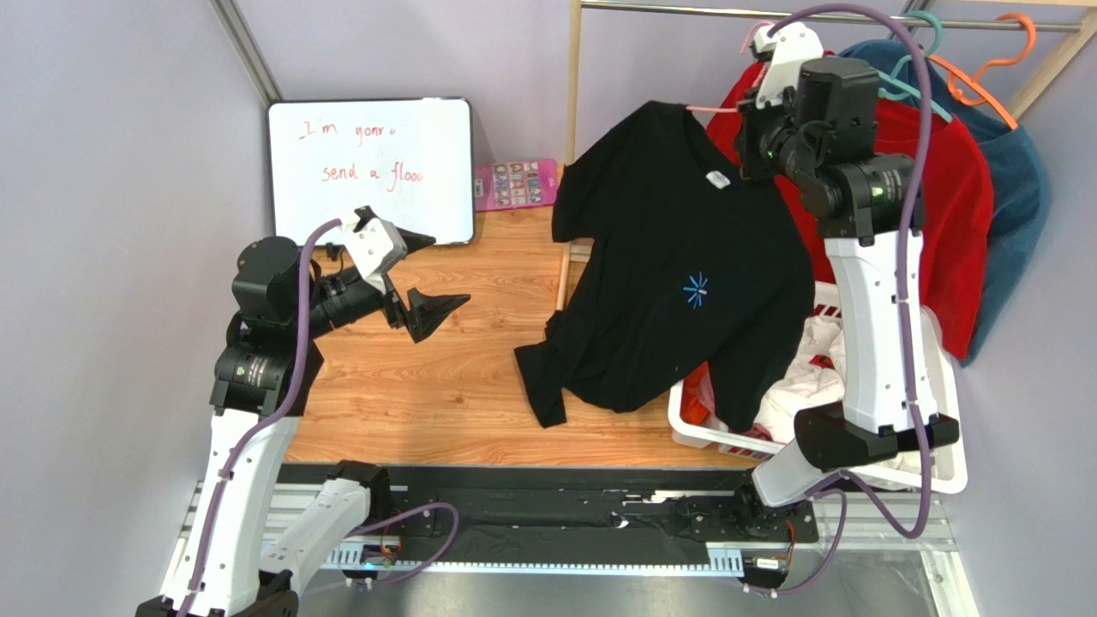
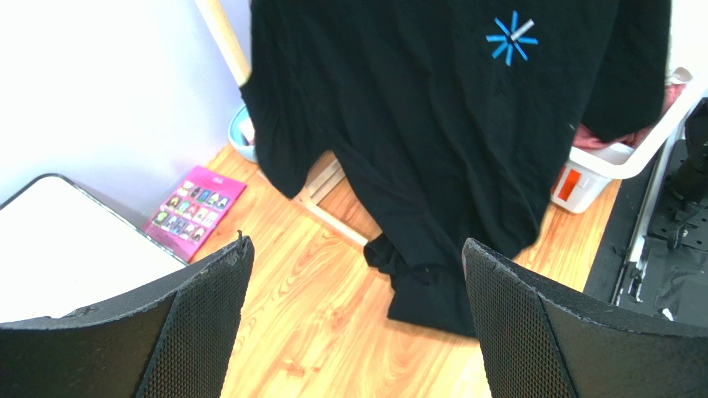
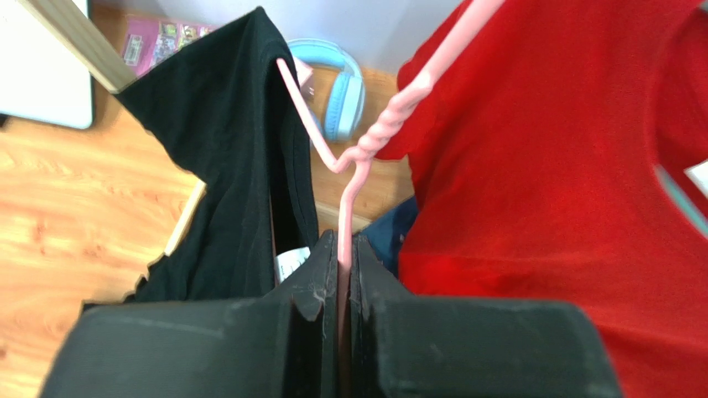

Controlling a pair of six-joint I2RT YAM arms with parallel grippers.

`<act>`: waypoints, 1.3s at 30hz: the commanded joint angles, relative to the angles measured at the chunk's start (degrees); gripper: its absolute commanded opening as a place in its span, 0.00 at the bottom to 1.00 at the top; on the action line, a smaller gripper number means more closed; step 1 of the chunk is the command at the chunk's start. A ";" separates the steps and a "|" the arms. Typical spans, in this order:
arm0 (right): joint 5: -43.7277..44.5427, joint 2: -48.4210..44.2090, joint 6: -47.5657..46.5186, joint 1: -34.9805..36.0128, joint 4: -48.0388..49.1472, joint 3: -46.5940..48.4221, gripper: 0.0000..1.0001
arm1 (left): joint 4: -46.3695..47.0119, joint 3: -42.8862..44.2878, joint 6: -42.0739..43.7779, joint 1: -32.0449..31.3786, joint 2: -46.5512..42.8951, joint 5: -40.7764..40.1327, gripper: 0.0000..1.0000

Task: Place the t-shirt on the hanger
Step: Place the hanger at the clothesline.

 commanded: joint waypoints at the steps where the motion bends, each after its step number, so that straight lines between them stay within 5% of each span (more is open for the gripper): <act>1: -4.57 -7.01 1.82 -1.12 15.76 -3.03 0.00 | 0.79 -0.62 0.56 0.22 0.50 1.50 0.98; 15: -0.62 -8.87 13.68 -4.11 43.90 -19.46 0.00 | 0.52 -0.44 1.96 0.22 0.76 1.15 0.98; 25: -1.59 -11.42 13.25 -5.16 62.34 -33.45 0.00 | -1.14 -0.79 4.51 0.22 0.41 1.15 0.98; 39: -6.86 -16.25 13.34 -5.87 74.94 -42.34 0.00 | -1.32 -1.14 5.57 0.22 1.38 1.59 0.98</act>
